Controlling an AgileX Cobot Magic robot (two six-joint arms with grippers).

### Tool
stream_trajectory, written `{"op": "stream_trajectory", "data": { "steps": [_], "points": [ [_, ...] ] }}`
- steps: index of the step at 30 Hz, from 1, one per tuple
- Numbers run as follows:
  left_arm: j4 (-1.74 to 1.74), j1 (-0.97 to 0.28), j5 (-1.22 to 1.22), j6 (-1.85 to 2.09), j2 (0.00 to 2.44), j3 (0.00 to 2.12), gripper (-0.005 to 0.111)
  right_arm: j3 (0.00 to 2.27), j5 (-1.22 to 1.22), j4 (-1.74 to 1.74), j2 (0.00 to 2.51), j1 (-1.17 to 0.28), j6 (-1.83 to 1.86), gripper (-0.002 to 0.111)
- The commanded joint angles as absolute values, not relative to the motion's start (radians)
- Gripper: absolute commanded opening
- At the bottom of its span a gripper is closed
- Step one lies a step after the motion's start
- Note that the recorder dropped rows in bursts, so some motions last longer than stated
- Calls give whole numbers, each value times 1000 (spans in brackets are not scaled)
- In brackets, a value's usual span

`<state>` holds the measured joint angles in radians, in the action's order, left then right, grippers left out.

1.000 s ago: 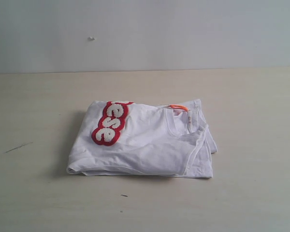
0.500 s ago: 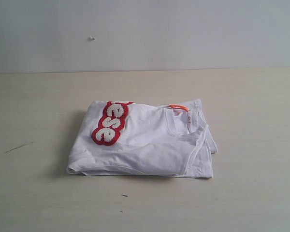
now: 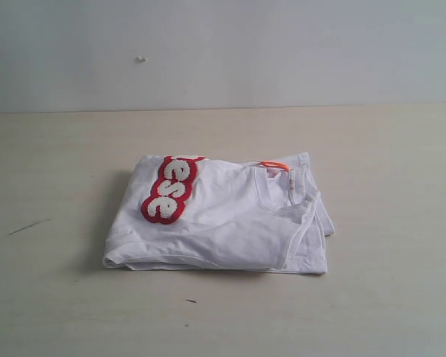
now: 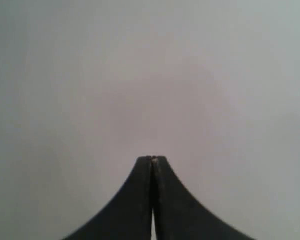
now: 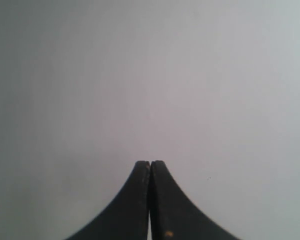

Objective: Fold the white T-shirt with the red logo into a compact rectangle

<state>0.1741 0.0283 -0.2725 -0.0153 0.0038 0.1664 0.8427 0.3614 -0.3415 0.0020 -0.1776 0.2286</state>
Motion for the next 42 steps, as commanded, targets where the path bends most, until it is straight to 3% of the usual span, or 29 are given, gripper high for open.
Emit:
{"op": "stream_trajectory", "data": {
  "steps": [1, 4, 12, 24, 42],
  "points": [
    [178, 30, -396, 49, 0, 34, 0, 834, 370, -341, 0, -175, 235, 0],
    [178, 30, -438, 44, 0, 0, 0, 834, 370, -341, 0, -175, 235, 0],
    [174, 30, -252, 20, 0, 0, 0, 834, 371, -340, 0, -175, 233, 0],
    [132, 28, 370, -94, 0, 0, 0, 834, 371, -340, 0, -175, 233, 0],
    [96, -16, 356, -90, 0, 0, 0, 834, 371, -340, 0, -175, 233, 0]
  ]
}}
